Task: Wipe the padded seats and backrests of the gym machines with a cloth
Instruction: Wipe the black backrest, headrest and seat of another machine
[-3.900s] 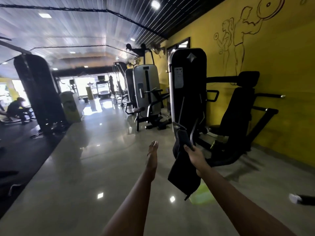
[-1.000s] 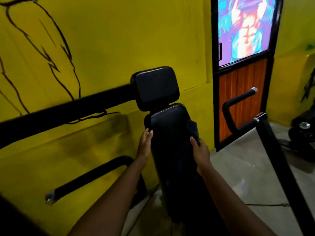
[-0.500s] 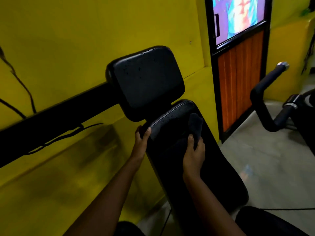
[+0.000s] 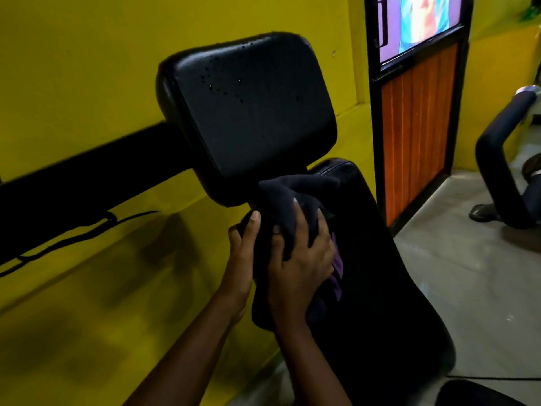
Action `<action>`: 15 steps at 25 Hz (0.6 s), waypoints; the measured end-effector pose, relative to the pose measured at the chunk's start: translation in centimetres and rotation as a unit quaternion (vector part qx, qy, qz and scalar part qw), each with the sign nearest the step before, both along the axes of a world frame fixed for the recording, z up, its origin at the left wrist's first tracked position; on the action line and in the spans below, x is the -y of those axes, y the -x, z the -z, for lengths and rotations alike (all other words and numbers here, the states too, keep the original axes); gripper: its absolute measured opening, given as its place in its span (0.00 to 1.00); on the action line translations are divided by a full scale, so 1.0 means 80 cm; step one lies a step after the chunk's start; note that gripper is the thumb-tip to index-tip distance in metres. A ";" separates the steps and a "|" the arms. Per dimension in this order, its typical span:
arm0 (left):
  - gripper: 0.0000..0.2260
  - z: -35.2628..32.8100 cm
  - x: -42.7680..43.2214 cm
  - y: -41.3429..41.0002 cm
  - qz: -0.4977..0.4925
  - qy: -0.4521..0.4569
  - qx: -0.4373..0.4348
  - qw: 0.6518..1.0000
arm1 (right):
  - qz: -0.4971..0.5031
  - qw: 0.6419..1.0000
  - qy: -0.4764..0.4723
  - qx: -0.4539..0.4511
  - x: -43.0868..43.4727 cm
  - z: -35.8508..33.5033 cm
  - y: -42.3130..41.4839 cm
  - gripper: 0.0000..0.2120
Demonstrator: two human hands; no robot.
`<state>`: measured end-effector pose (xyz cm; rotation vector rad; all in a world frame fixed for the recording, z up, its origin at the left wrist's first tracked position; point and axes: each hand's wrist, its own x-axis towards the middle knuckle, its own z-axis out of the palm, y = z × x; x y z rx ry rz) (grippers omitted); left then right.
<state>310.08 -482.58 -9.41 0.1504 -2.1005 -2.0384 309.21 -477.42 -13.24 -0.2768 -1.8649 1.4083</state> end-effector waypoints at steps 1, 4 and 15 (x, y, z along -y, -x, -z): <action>0.36 -0.001 -0.001 0.000 0.001 -0.001 -0.012 1.000 | 0.005 0.999 -0.049 0.015 0.008 0.000 0.000 0.24; 0.34 -0.005 -0.007 -0.005 -0.002 -0.002 -0.020 1.000 | -0.008 0.994 -0.109 0.008 -0.007 -0.005 0.015 0.25; 0.18 -0.013 -0.013 -0.009 -0.028 0.008 0.015 0.999 | -0.039 0.990 -0.134 0.025 -0.057 -0.010 0.065 0.24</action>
